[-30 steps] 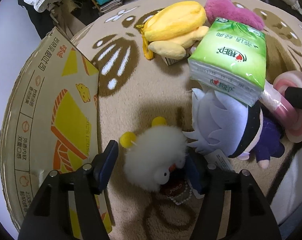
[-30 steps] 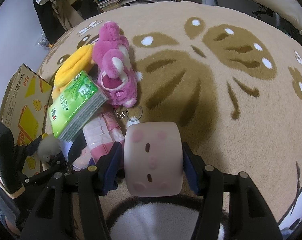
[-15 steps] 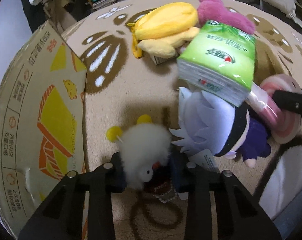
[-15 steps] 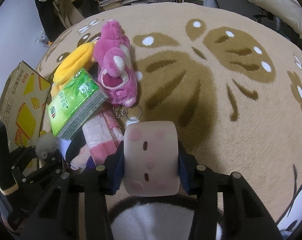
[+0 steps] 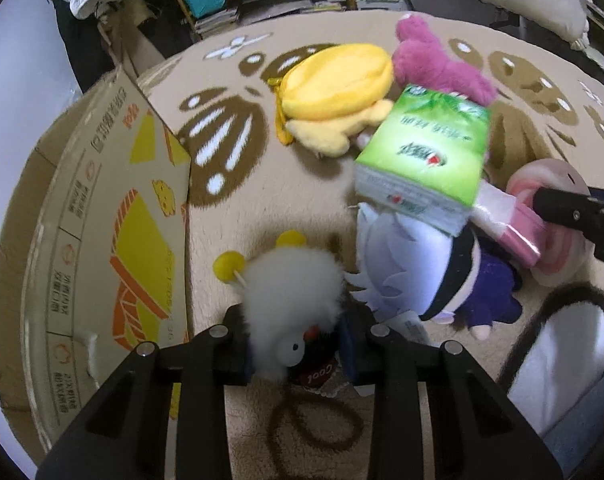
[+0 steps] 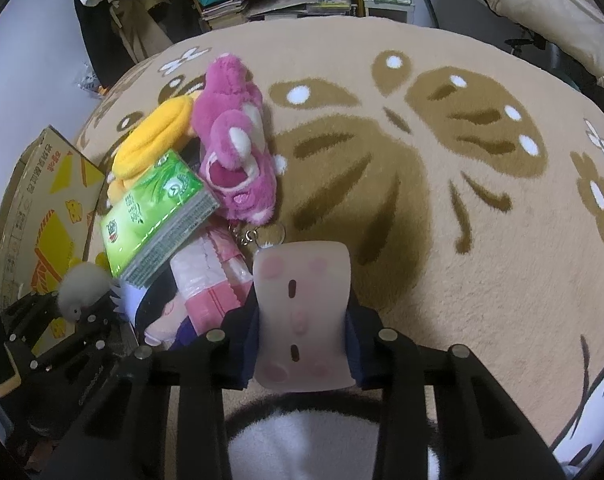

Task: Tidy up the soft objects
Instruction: 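Lift both held plushes and carry them over the cardboard box, then open left gripper dropping white plush while right gripper drops pink cube into box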

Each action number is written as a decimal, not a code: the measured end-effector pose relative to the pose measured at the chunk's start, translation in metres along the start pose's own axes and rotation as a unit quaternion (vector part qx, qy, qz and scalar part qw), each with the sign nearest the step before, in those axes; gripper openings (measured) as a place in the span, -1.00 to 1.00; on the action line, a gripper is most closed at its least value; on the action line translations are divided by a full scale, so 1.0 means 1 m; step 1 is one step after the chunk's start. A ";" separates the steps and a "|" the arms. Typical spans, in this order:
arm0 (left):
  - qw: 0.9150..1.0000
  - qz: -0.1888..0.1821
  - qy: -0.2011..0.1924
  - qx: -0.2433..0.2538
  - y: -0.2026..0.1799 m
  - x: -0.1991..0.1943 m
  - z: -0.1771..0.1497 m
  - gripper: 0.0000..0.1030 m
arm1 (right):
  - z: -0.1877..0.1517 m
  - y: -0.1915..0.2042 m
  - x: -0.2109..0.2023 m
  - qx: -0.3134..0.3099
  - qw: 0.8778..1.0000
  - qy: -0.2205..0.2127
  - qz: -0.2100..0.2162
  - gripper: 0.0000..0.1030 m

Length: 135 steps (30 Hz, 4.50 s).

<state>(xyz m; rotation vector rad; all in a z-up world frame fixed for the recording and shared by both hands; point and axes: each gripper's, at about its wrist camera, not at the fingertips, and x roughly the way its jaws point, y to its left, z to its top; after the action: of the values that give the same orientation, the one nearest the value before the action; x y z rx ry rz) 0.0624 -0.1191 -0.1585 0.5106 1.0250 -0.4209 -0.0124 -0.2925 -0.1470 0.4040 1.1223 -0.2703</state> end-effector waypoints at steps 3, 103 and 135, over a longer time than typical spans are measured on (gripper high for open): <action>1.000 0.004 -0.008 0.002 -0.003 -0.005 0.001 -0.42 | 0.001 -0.002 -0.006 0.006 1.000 -0.011 0.003 -0.27; 0.971 0.070 -0.062 -0.222 0.228 -0.094 -0.022 -0.39 | 0.019 0.243 -0.061 -0.233 0.928 -0.136 0.257 -0.13; 0.972 0.094 -0.048 -0.209 0.224 -0.087 -0.021 0.14 | 0.017 0.242 -0.060 -0.233 0.933 -0.155 0.228 0.56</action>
<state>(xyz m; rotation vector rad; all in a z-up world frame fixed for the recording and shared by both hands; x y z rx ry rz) 0.1322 0.0821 -0.0448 0.2022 0.9286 -0.0533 0.0755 -0.0833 -0.0432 0.1784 0.7213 0.3322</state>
